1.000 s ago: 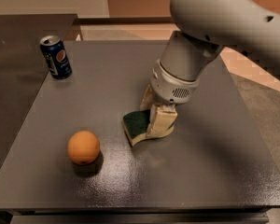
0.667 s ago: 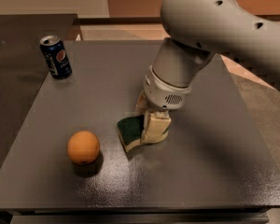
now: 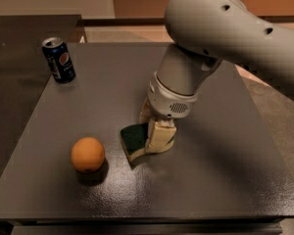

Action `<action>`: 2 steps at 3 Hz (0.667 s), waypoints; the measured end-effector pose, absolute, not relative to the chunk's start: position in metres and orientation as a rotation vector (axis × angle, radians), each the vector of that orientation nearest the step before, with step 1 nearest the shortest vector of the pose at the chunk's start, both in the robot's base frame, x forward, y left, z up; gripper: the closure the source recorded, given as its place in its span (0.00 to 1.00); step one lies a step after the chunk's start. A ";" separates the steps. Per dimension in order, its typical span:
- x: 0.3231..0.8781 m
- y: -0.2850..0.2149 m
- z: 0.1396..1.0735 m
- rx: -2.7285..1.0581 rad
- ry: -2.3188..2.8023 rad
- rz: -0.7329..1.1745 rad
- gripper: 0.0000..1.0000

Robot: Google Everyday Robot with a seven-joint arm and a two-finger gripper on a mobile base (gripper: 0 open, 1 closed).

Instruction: Move sponge near orange

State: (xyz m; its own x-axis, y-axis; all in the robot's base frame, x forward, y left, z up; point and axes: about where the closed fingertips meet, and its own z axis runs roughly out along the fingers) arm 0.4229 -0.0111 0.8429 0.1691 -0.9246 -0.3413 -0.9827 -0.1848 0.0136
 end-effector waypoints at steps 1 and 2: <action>0.422 -0.011 0.843 -2.232 1.854 0.403 0.37; 0.422 -0.010 0.844 -2.234 1.852 0.400 0.13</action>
Offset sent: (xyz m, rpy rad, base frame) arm -0.0005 0.0005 0.0003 -0.0006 -0.0019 0.0009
